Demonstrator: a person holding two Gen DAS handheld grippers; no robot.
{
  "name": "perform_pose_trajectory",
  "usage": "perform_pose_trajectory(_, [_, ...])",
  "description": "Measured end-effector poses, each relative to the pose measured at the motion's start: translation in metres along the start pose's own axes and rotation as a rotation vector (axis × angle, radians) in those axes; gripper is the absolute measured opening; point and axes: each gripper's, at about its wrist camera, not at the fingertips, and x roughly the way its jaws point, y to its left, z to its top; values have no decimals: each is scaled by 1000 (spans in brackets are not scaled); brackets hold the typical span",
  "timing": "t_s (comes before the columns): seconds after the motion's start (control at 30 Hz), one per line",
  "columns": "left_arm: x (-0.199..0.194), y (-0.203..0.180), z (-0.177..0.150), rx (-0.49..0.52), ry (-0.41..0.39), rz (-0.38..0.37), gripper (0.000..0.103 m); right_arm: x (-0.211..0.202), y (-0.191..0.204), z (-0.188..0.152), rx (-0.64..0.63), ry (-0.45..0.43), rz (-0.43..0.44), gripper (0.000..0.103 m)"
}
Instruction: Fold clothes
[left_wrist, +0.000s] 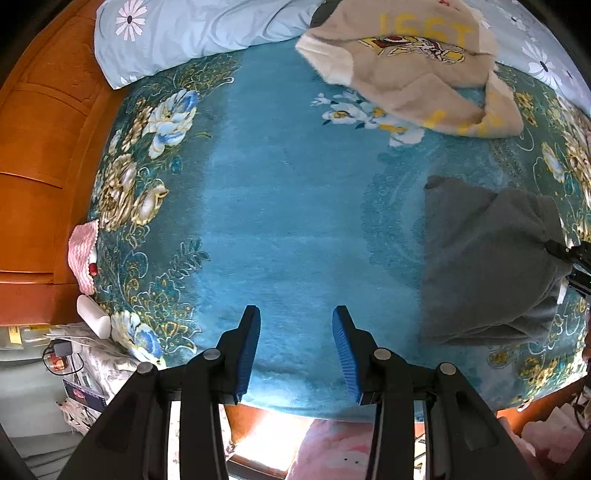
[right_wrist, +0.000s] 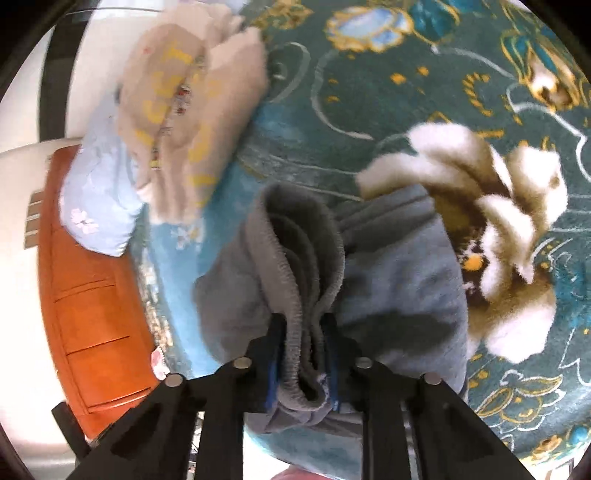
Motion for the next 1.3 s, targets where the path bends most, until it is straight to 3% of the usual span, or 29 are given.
perform_pose_trajectory(0.17, [-3, -18, 1, 26, -8, -31, 41, -39, 10, -19, -33, -64, 69, 19])
perform_pose_trajectory(0.33, [-1, -29, 2, 39, -2, -55, 41, -74, -20, -39, 30, -126, 65, 19])
perform_pose_trajectory(0.5, [10, -40, 0, 48, 37, -64, 41, -51, -61, -39, 149, -55, 3, 19])
perform_pose_trajectory(0.73, [18, -60, -2, 109, 61, -68, 41, -32, -31, -37, 71, -42, 19, 19])
perform_pose_trajectory(0.83, [21, -68, 2, 132, 62, -78, 41, -34, -51, -37, 108, -33, -51, 19])
perform_pose_trajectory(0.93, [23, -76, 10, 133, 58, -103, 41, -37, -71, -36, 180, -25, -59, 19])
perform_pose_trajectory(1.07, [32, -91, 32, 70, 63, -193, 41, -37, -46, -35, 122, -25, -41, 19])
perform_pose_trajectory(1.2, [45, -117, 61, -19, 69, -374, 41, -39, -17, -37, 38, -41, 25, 19])
perform_pose_trajectory(1.23, [48, -126, 67, -35, 73, -424, 41, -39, -20, -37, 26, -37, 9, 19])
perform_pose_trajectory(1.3, [60, -146, 73, -10, 81, -431, 41, -34, -33, -36, 25, -19, -60, 20])
